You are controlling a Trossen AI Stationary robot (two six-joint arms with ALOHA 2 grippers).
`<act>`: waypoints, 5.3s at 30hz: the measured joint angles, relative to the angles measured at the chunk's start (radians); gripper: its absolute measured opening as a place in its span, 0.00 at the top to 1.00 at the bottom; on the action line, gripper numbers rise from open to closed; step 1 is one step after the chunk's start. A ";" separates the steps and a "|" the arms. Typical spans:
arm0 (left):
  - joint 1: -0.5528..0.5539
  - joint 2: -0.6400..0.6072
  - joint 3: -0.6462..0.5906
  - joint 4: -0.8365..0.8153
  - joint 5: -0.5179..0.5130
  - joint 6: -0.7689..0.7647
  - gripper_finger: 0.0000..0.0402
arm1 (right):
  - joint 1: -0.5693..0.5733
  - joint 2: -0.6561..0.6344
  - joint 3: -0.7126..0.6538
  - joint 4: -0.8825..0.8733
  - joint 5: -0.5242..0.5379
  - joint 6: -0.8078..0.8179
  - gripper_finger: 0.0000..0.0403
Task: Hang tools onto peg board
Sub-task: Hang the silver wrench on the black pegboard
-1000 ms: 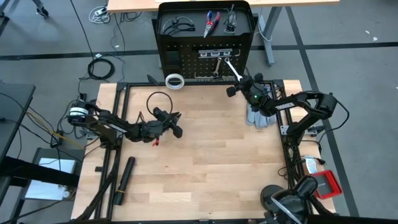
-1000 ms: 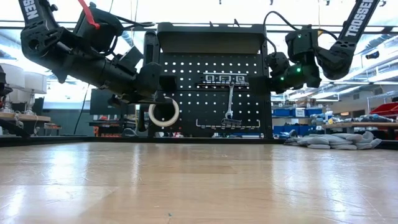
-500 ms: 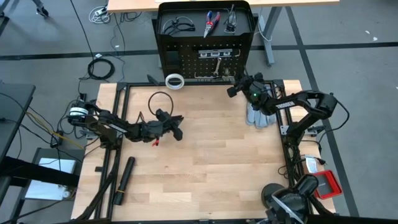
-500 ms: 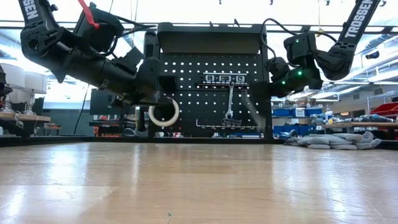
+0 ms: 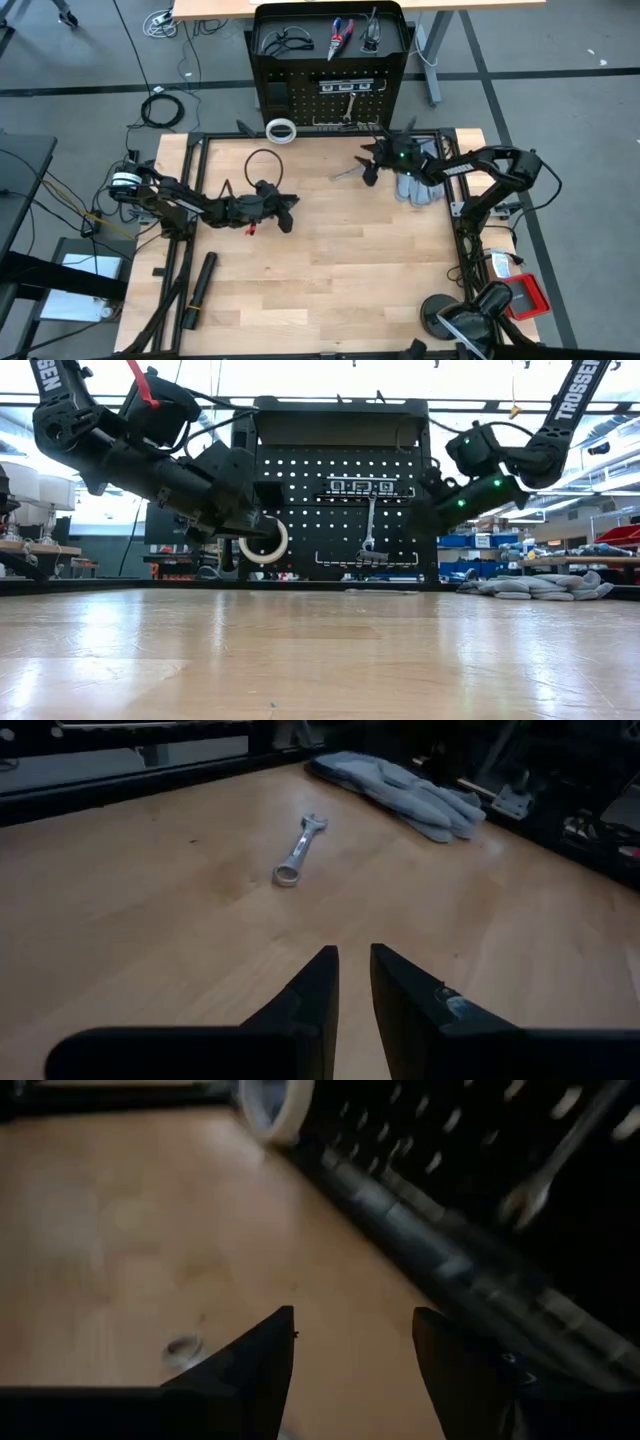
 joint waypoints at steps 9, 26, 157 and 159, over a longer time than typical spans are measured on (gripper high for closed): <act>0.131 0.039 0.244 -0.367 0.129 0.170 0.83 | -0.051 0.000 0.000 -0.086 -0.168 -0.047 0.49; 0.294 0.516 0.798 -0.596 0.385 0.386 0.71 | 0.050 -0.003 -0.034 -0.075 -0.099 -0.051 0.49; 0.214 0.615 1.139 -1.320 0.439 0.770 0.96 | 0.050 -0.021 -0.033 0.067 -0.340 -0.062 0.49; 0.200 0.613 1.147 -1.340 0.403 0.769 0.96 | 0.050 -0.021 -0.033 0.067 -0.340 -0.062 0.49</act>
